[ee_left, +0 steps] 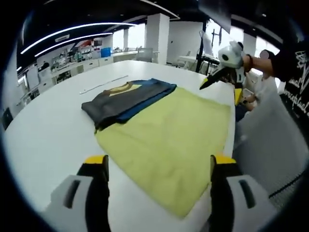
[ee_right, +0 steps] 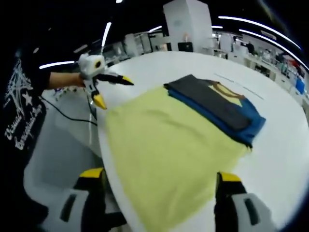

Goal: Fold the garment on the visible template until the final outline fits inside the template.

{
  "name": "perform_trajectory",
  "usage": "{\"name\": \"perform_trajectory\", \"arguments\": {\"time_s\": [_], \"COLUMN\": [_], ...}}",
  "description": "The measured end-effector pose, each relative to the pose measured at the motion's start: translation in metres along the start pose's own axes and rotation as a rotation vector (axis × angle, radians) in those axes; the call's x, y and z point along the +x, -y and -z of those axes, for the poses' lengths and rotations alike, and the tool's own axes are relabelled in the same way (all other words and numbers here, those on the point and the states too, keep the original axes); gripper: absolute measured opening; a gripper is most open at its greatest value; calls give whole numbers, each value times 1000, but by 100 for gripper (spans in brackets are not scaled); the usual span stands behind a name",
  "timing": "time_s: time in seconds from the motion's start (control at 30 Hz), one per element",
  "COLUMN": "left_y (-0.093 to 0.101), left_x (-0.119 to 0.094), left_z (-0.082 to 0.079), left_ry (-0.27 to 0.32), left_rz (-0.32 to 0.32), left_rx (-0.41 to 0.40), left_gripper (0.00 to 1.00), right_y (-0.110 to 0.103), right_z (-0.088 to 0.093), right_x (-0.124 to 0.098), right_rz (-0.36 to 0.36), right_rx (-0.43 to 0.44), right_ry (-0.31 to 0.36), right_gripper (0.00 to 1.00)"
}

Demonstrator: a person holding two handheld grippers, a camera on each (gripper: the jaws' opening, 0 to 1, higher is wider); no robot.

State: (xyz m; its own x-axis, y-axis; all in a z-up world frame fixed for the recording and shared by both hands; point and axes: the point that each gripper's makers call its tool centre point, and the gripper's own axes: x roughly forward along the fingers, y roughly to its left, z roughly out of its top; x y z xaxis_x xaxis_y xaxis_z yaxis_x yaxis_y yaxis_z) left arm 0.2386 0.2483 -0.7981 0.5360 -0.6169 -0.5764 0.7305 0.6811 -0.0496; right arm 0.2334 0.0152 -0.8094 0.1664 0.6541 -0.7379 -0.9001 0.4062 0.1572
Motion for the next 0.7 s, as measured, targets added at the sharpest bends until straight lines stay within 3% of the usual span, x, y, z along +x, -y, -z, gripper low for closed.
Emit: {"name": "perform_trajectory", "arguments": {"time_s": [0.23,0.3,0.57,0.7], "left_y": [16,19,25,33], "left_x": [1,2,4,5], "left_z": [18,26,34,48], "left_ry": [-48,-77,-100,-160], "left_rz": [36,47,60,81], "left_rx": [38,67,72,122], "left_gripper": [65,64,59,57], "right_y": [-7,-5,-2,-2], "right_z": [16,24,43,50], "right_x": [5,6,1,1], "right_rz": [-13,0,5,16], "right_rx": [-93,-114,-137,-169], "right_ry": [-27,-52,-88,-107], "right_gripper": [86,84,73,69]}}
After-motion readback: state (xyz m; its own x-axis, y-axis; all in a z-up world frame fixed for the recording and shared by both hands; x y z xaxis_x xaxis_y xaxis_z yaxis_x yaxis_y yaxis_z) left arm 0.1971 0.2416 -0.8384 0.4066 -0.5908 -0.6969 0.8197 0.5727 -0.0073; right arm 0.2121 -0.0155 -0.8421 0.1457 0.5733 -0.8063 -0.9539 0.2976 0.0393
